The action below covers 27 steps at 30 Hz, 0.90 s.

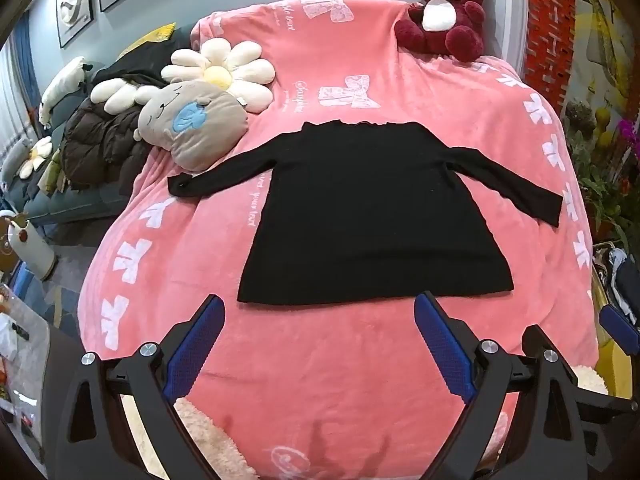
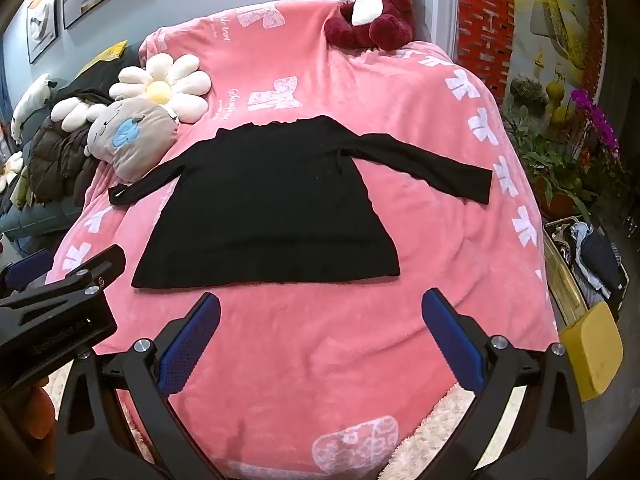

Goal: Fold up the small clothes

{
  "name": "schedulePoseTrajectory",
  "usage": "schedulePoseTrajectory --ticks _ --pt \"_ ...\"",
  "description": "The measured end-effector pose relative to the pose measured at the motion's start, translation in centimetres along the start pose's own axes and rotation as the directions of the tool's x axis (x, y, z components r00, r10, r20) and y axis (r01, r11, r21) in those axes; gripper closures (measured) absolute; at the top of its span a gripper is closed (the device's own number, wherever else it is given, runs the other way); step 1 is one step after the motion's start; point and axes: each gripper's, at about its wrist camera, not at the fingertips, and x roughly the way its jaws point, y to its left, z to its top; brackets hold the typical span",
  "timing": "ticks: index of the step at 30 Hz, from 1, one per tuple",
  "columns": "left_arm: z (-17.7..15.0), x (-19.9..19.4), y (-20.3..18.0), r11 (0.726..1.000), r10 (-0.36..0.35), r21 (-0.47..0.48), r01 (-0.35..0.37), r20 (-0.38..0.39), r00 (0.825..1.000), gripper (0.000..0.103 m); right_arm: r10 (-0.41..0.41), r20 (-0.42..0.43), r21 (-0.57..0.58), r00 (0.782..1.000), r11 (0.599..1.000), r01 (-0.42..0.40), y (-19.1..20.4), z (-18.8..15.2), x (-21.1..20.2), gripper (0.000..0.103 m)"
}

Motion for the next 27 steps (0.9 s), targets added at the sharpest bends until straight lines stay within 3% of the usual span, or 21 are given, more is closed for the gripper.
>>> schedulePoseTrajectory --ticks 27 --pt "-0.39 -0.30 0.70 1.000 0.000 -0.006 0.000 0.006 1.000 0.010 -0.012 -0.005 0.001 1.000 1.000 0.012 -0.09 -0.40 -0.23 0.005"
